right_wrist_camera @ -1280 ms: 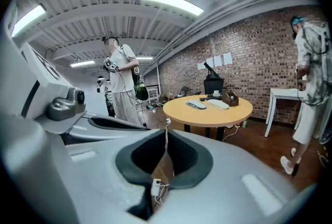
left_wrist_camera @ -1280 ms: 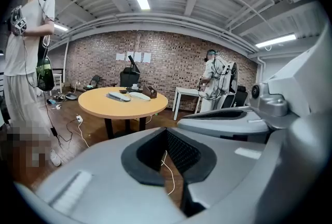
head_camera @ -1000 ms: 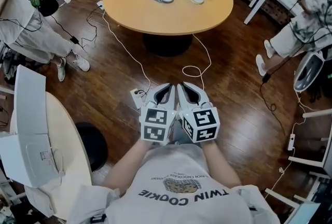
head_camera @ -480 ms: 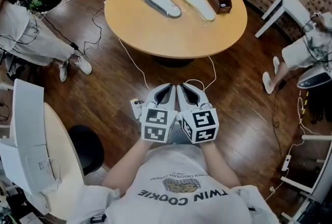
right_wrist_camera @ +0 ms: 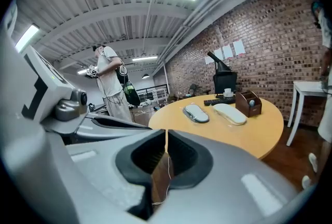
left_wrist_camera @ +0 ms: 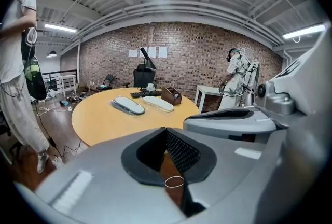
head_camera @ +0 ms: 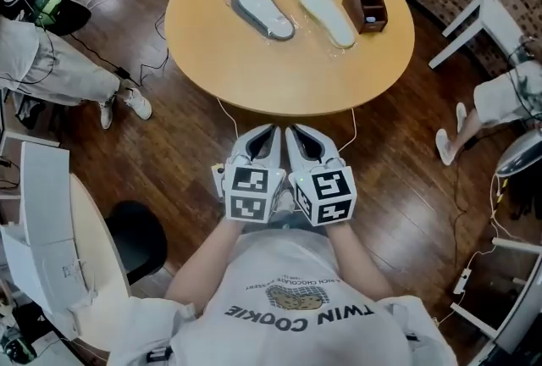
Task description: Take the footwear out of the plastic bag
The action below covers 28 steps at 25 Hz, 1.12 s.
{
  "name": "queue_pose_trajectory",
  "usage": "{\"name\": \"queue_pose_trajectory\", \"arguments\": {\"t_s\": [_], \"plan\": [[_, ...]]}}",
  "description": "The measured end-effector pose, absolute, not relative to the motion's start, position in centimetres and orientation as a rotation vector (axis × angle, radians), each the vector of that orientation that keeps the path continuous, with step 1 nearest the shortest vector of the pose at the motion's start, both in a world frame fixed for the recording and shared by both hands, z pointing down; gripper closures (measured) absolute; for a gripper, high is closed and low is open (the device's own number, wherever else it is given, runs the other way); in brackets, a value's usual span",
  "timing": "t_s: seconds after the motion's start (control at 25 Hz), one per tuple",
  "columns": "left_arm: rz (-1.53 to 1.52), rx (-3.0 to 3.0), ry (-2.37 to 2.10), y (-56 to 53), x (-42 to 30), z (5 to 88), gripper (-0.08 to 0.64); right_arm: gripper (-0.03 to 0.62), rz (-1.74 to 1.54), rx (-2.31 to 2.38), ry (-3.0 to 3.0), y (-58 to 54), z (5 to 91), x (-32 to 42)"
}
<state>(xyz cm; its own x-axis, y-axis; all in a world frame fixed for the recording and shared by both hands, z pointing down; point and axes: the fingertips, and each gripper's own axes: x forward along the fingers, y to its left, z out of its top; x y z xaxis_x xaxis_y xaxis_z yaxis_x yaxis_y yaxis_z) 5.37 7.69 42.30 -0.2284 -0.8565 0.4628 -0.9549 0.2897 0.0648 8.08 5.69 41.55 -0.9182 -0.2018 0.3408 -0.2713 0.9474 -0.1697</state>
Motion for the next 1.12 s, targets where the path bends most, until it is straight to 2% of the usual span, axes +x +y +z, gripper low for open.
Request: {"name": "queue_pose_trajectory", "arguments": {"t_s": [0.56,1.12], "plan": [[0.291,1.568,-2.221,2.6,-0.7,41.9,0.560,0.580,0.288,0.313,-2.802,0.3,41.9,3.7],[0.344,1.696,-2.113,-5.0,-8.6,42.7,0.560,0.580,0.310,0.427,-2.753,-6.6,42.6,-5.2]]}}
